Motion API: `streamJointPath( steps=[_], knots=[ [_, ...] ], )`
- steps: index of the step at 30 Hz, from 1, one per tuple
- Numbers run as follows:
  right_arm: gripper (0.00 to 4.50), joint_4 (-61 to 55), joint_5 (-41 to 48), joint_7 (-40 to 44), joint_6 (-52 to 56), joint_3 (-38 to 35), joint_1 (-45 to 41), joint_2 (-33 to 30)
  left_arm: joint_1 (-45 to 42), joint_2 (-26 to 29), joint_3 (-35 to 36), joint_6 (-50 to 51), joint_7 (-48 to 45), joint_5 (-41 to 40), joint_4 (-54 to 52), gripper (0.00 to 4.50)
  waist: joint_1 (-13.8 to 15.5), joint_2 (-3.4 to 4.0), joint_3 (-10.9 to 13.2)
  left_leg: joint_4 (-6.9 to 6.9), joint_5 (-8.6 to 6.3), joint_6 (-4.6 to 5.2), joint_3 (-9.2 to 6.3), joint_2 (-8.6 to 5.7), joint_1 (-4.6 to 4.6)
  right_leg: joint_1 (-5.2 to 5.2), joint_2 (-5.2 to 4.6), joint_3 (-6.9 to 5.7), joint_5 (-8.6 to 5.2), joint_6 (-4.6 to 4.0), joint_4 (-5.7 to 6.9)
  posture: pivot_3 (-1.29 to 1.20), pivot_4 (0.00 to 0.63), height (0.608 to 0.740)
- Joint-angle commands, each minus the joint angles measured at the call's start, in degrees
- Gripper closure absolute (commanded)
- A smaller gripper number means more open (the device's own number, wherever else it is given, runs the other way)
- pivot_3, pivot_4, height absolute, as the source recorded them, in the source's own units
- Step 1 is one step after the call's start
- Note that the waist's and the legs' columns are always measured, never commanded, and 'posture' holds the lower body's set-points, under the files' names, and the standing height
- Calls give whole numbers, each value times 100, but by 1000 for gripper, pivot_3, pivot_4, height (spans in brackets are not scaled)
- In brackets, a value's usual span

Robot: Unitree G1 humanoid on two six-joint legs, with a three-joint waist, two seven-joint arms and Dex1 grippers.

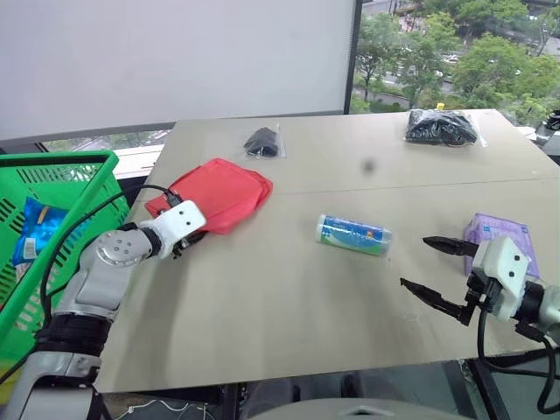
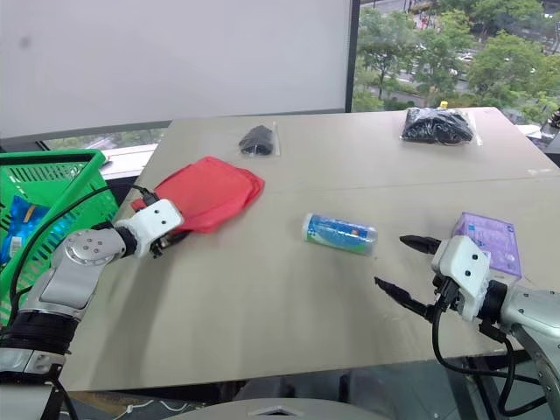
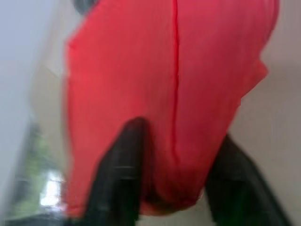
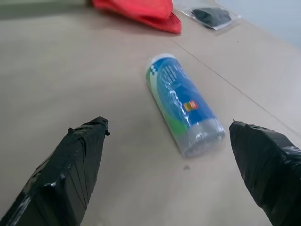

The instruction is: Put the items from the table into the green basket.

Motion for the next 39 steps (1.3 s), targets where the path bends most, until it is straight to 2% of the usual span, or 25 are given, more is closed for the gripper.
streamJointPath(
  steps=[1,2,5,7,10,14,19,22,26,28,31,32,34,35,36,39],
  knots=[
    [0,-57,35,7,-86,-104,-66,-57,299,195,750,1242,-957,-1386,-999,460,-21,1,0,-1,0,0,2,4,1,-1,0,2,0,-1,1,39,0,740],
    [0,-65,32,7,-92,-108,-48,-54,445,283,910,1522,-1268,-1773,-1253,116,-31,2,1,-2,0,0,3,4,4,-1,0,2,0,-1,2,38,0,740],
    [0,-89,42,-10,-86,-137,3,-42,648,609,1279,2636,-2005,-2900,-1949,48,-55,3,6,-4,-1,0,11,7,7,-2,4,2,-1,-1,3,37,0,740],
    [0,-92,36,-18,-86,-182,73,-37,536,786,1127,2851,-2279,-3173,-2329,48,-69,-1,9,-4,0,0,15,9,9,-1,6,1,-3,1,3,30,0,740],
    [0,-105,28,-56,-60,-248,147,-42,-180,474,545,3050,-1917,-3107,-2557,48,-22,4,12,-1,0,0,22,-5,12,7,11,-1,-13,23,3,16,0,740],
    [0,-292,127,-178,108,-484,344,-31,-1721,-355,-1130,3460,-1591,-2391,-2374,48,-2,1,8,11,1,0,29,-18,13,38,17,-1,-13,25,3,-31,0,740],
    [0,-638,428,-450,586,-775,530,-2,-3278,-1444,-2697,2973,-1752,-1374,-757,48,-220,0,8,18,-1,3,42,-35,4,43,41,15,-2,4,2,-105,0,740],
    [0,-905,390,-596,639,-734,679,59,-4003,-2054,-3516,1956,-1730,-448,936,48,-399,2,8,15,-6,10,52,-33,4,42,48,24,-4,5,-1,-163,0,740],
    [0,-1121,320,-815,689,-587,794,189,-4609,-2808,-4078,863,-1760,307,2867,48,-598,2,11,10,-10,17,73,-29,10,40,57,38,-7,10,-4,-206,0,740],
    [0,-1179,260,-897,693,-516,838,226,-4773,-3012,-4367,124,-1562,814,3619,48,-674,-5,16,11,-11,20,80,-29,9,40,56,40,-18,30,-4,-224,0,740],
    [0,-1233,217,-985,712,-475,883,242,-4860,-3223,-4276,-350,-1717,941,4180,835,-748,-4,10,13,-15,26,92,-27,12,41,53,66,-21,39,-4,-238,0,740],
    [0,-1244,219,-999,726,-466,898,236,-4862,-3228,-4133,-356,-1842,864,4195,1239,-774,0,7,13,-17,30,97,-27,13,41,53,66,-23,43,-4,-238,0,740],
    [0,-1266,209,-1013,751,-434,903,207,-4812,-3113,-3818,-360,-2067,698,4030,2110,-808,0,7,16,-18,32,99,-21,15,41,50,69,-21,51,-3,-229,0,740],
    [0,-1260,220,-1021,781,-418,865,181,-4733,-2961,-3520,-146,-2225,473,3718,2394,-819,-1,9,17,-18,32,100,-16,15,41,51,70,-20,54,-3,-224,0,740],
    [0,-1263,237,-1026,805,-408,826,158,-4641,-2800,-3255,80,-2346,287,3388,2625,-848,-1,11,17,-18,32,99,-12,14,40,53,70,-20,55,-3,-220,0,740],
    [0,-1228,363,-985,830,-384,569,75,-4061,-2032,-2296,1237,-2670,-426,1734,2625,-1033,-4,27,16,-18,32,97,10,-3,10,65,97,-19,55,10,-179,0,740]
  ],
)
